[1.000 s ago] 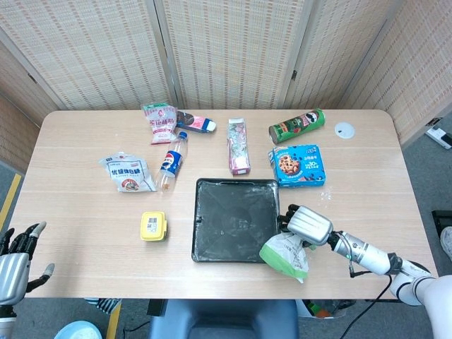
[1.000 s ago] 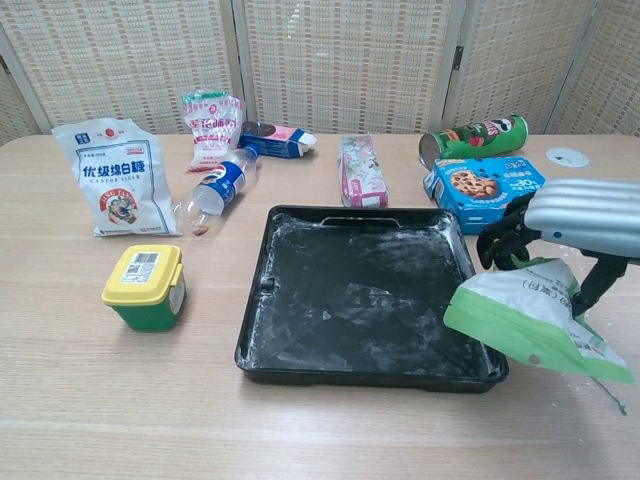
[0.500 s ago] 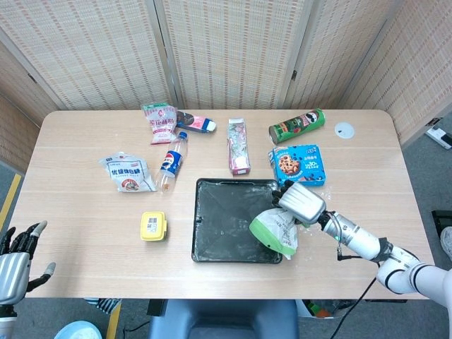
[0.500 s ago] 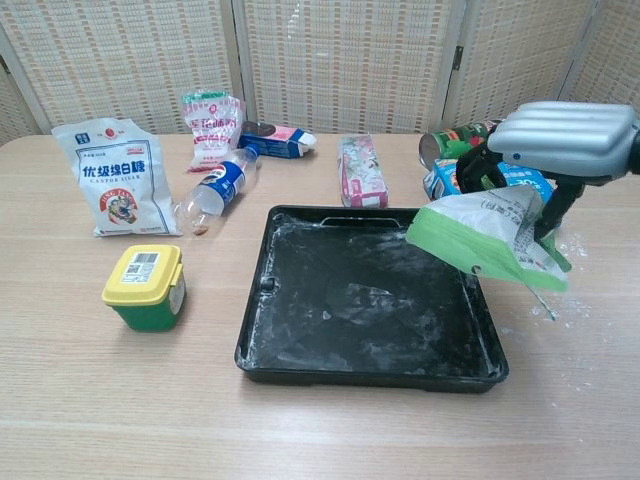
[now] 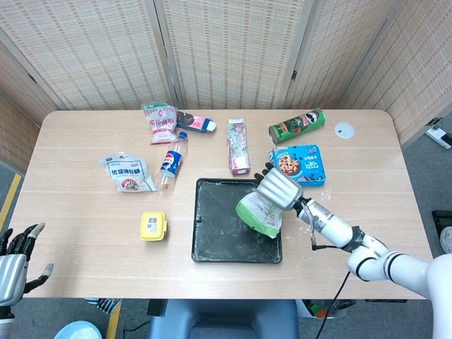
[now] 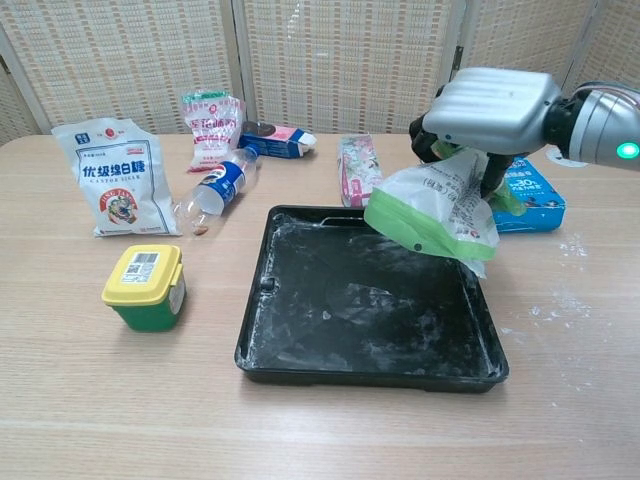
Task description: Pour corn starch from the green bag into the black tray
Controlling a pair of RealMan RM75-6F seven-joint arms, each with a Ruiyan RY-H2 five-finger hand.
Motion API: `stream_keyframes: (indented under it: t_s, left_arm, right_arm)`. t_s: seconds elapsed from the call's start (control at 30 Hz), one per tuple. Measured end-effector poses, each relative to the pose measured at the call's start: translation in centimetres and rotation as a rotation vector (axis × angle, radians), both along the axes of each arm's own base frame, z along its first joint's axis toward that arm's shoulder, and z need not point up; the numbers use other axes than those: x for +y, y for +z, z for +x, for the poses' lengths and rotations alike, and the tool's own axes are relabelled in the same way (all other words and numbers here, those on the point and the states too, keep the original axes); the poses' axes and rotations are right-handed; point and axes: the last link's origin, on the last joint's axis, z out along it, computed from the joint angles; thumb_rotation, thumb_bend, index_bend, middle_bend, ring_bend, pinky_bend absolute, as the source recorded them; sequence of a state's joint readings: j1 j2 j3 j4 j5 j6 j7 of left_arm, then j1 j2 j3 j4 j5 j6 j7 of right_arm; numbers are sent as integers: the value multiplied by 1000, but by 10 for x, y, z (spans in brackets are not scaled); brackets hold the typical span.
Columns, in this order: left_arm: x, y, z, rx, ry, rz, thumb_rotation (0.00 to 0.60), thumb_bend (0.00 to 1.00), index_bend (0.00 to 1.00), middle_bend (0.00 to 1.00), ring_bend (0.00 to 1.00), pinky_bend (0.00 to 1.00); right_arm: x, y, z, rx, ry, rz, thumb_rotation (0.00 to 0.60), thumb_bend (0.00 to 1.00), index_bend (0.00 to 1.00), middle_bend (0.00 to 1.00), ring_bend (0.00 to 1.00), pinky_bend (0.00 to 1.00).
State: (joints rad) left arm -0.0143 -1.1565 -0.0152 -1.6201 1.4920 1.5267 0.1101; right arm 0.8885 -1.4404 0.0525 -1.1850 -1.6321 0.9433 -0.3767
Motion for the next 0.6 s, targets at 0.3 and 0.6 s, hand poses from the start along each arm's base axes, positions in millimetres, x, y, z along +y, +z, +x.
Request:
stream_keyframes:
  t_s: [0.3,0.6]
  left_arm:
    - [-1,3,-3,-3,5,5,600,346,128,166,201,0]
    - [0,2,-1,-5,-1,5,600,346,128,168,201,0]
  right_arm:
    - [-6,-21,20,74,78,-92,600,163,641,424,523,311]
    - [-10,-29,29,147,148,-200,600,163,641,425,515,296]
